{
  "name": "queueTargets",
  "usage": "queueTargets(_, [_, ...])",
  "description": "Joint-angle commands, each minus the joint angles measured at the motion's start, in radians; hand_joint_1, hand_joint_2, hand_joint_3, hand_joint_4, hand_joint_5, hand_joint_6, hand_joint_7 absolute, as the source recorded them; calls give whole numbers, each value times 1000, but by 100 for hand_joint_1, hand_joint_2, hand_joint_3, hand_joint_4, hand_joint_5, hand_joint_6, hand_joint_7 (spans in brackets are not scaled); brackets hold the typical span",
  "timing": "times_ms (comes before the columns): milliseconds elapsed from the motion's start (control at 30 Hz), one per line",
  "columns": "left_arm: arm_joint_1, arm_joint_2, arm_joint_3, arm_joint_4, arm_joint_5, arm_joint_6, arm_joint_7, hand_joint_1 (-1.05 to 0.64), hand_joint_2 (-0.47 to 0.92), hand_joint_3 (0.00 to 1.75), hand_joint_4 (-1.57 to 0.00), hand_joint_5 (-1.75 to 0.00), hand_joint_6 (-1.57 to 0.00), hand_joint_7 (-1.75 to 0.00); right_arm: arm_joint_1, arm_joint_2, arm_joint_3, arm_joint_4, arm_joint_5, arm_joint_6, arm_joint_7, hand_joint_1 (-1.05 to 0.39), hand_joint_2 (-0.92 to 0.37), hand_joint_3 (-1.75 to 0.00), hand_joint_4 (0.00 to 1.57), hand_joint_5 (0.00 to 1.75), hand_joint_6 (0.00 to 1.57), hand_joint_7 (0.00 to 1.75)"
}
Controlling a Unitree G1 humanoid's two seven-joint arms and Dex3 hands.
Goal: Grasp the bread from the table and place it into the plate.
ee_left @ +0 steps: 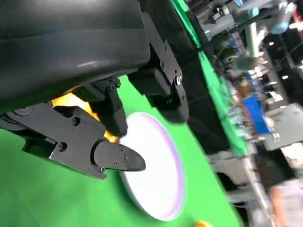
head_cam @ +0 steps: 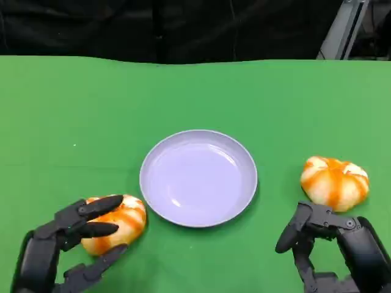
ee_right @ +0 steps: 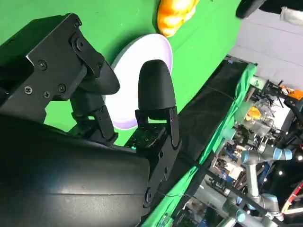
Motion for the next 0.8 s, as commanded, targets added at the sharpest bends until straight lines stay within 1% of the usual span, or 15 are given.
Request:
queueTargets(33, [-6,45,-15,-8,155,5,88,-31,89,1,-49,-35,-49,0,-1,-8,-3,0,-1,-12,-4,13,-30,-147,84,162,80,134])
queueTargets(100, [-9,69,-33,-17,258,28,125,-31,88,0,-45,-32,-46,0,0,-9,-4,0,-4,-15,-6,13,-30,-147,84,162,80,134])
queueTargets(133, [-10,80,-42,-24,305,46,139,-38,88,0,-39,-29,-38,0,0,-9,-4,0,-5,-17,-7,13,-31,-147,85,162,80,134])
queueTargets(167, [-10,88,-49,-30,338,60,151,-41,88,0,-37,-28,-36,0,0,-9,-4,0,-6,-19,-8,13,-31,-147,85,163,81,134])
queueTargets(300, [-9,107,-72,-43,399,98,186,-46,88,0,-34,-25,-32,0,-1,-9,-5,7,0,-29,-6,15,-31,-147,85,162,81,133])
queueTargets(333, [-15,122,-91,-69,468,159,166,-46,88,0,-34,-25,-31,0,2,-7,-3,0,-4,-20,-5,15,-31,-146,85,162,81,133])
queueTargets(367, [-22,134,-112,-100,534,234,128,-53,90,1,-28,-21,-25,0,6,-4,0,-8,-4,-10,-4,14,-31,-146,85,162,81,134])
queueTargets(433, [-35,150,-149,-148,629,352,74,-60,90,1,-21,-18,-20,0,11,-2,3,-15,-5,-4,-3,13,-30,-146,85,163,81,134])
queueTargets(567, [-58,162,-197,-171,688,452,59,-63,89,0,-22,-18,-21,-1,14,-2,4,-21,-5,-2,-4,12,-30,-147,85,163,80,134])
queueTargets(800, [-93,195,-263,-170,749,542,59,-63,89,0,-25,-19,-20,0,13,-5,3,-24,-4,-1,-2,12,-30,-147,85,164,80,133])
